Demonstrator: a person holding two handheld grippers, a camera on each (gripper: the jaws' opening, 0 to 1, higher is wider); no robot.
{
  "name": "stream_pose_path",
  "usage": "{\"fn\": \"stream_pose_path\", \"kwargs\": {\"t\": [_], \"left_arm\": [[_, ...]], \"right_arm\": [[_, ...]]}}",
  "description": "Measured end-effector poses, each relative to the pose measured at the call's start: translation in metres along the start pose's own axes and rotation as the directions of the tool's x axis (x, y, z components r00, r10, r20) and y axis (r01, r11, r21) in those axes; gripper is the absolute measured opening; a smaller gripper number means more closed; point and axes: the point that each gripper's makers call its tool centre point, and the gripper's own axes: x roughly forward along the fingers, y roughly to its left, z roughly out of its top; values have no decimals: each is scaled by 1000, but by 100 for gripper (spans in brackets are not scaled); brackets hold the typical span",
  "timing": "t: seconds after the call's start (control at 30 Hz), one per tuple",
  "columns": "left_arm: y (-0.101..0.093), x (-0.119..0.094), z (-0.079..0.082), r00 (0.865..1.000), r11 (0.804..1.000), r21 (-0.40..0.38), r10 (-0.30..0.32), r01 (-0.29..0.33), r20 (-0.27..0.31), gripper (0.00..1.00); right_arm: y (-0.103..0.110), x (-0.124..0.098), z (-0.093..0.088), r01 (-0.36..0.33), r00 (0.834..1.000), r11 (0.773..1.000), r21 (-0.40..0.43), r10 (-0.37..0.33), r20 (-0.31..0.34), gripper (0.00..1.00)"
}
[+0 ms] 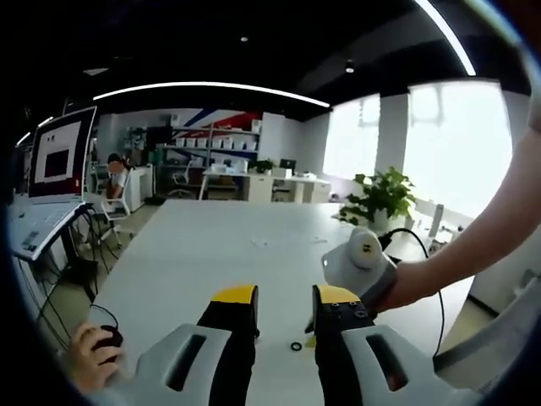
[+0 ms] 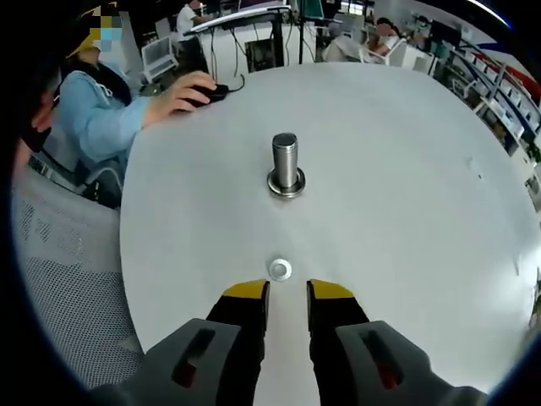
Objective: Place the washer onto the threaded stud by aligning its center hole with the stud, sliding it down to the base, and recovering from edge contact or off-axis alignment until the washer reaches the visible bottom stop.
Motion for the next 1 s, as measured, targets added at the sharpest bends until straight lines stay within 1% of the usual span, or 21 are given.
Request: {"fn": "stream_pose_path", "kwargs": {"t": [0.17, 0.23, 0.3, 0.43, 0.63, 0.83, 1.0], "left_arm": [[0, 0, 1, 1000, 1000, -11, -2, 2, 3, 24], [0, -1, 1, 1000, 1000, -10, -2, 2, 2, 24], [0, -1, 1, 1000, 1000, -12, -1, 1, 4, 24], [1, -1, 1, 1000, 1000, -19, 0, 0, 4, 24], [2, -1, -2, 1000, 999, -33, 6, -6, -7, 24], [4, -1, -2, 1000, 999, -40, 7, -8, -8, 24], [3, -2, -2, 1000, 999, -38, 7, -8, -8, 24]], "right_arm": [[-2, 3, 0, 15, 1000, 1000, -4, -15, 4, 22], [0, 4, -1, 10, 1000, 1000, -1, -10, 1, 22], [-2, 6, -3, 21, 1000, 1000, -22, -21, -5, 22], [1, 6, -3, 14, 1000, 1000, -16, -15, -7, 22], [0, 11, -5, 10, 1000, 1000, -6, -10, -10, 23], [5, 16, -6, 5, 1000, 1000, -22, -5, -19, 23], [5, 18, 1, 6, 1000, 1000, -17, -6, -8, 23]]}}
